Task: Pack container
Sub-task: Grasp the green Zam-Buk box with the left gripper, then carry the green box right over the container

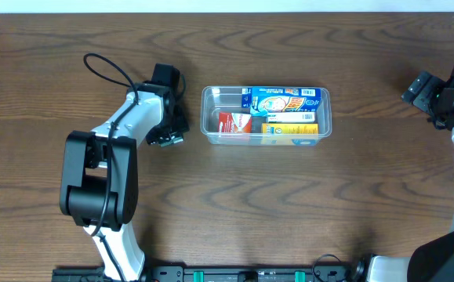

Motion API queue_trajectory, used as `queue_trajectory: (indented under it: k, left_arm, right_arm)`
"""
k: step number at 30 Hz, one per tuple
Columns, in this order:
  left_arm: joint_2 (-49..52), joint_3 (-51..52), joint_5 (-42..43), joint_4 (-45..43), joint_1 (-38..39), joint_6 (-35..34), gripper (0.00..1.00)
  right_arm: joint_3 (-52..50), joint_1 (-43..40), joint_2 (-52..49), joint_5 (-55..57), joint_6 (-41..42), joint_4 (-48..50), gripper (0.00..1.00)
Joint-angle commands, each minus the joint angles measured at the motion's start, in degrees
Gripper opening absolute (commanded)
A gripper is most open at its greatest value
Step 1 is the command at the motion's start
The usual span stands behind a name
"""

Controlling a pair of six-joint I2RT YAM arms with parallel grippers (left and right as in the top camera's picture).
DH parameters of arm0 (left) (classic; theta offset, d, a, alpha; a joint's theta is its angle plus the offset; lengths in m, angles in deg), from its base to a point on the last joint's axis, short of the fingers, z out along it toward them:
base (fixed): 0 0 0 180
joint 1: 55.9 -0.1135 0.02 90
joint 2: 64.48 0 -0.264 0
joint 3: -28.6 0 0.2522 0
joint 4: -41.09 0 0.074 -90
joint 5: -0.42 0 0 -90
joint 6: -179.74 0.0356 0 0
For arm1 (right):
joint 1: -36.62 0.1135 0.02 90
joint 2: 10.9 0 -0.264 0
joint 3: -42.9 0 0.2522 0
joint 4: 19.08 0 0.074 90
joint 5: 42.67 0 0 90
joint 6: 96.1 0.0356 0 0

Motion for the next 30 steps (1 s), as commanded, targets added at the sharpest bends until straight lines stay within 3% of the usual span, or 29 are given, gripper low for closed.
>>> queue_trajectory:
  k: [1,17,30]
  left_arm:
    - [0.6,-4.2,-0.3,2.7,-0.2,2.4,0.65]
    - [-1.3,-26.6,-0.2,22.8,2.4,4.5,0.65]
    - [-1.3,-32.4,-0.5,24.0,9.7,6.4,0.65]
  right_arm:
    - [0.4,-0.3,0.0,0.4,0.8,-0.1,0.99]
    - [0.4,-0.3,0.0,0.4,0.8,-0.1,0.99]
    - [0.4,-0.3,0.0,0.4,0.8,-0.1,0.99]
